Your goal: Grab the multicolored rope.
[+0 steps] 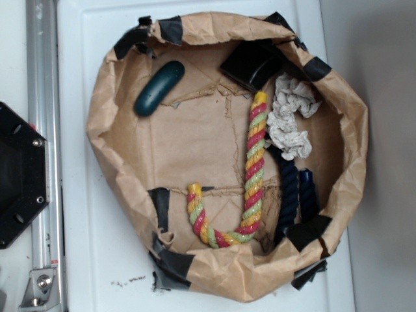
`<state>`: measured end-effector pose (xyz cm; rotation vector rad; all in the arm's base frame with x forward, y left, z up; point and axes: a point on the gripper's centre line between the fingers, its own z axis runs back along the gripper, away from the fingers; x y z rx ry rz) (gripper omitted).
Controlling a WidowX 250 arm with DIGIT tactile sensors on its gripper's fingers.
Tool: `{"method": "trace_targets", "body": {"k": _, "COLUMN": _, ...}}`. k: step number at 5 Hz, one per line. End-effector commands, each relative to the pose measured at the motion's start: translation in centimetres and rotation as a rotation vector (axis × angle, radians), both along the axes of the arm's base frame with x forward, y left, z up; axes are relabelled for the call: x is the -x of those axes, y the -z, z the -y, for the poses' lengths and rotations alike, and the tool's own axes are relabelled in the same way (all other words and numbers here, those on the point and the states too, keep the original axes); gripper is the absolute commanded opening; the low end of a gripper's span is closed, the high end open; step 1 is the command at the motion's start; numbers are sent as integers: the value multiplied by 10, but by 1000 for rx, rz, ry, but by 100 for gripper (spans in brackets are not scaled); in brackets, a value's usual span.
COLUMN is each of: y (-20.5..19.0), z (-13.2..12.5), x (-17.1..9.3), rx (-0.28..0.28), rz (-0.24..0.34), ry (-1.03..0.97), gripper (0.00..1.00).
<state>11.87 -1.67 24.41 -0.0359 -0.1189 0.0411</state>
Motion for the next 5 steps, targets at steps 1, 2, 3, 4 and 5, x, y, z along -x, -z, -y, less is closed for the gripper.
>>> {"method": "trace_targets", "body": {"k": 1, "y": 0, "z": 0, "x": 0, "rx": 0, "rz": 0, "ry": 0, "gripper": 100}}
{"method": "trace_targets", "body": {"k": 2, "y": 11, "z": 15, "x": -46, "rx": 80, "rz": 73, "ry": -58, "gripper": 100}}
{"method": "trace_targets", "body": {"k": 3, "y": 37, "z": 5, "x": -98, "rx": 242, "rz": 167, "ry": -304, "gripper": 100}}
{"method": "trace_targets", "body": {"k": 4, "y": 91, "z": -9, "x": -138, "rx": 291, "rz": 107, "ry": -517, "gripper": 100}}
{"method": "trace_targets", "body": {"k": 5, "y": 138, "z": -4, "x": -150, "rx": 301, "rz": 34, "ry": -578, "gripper": 100}}
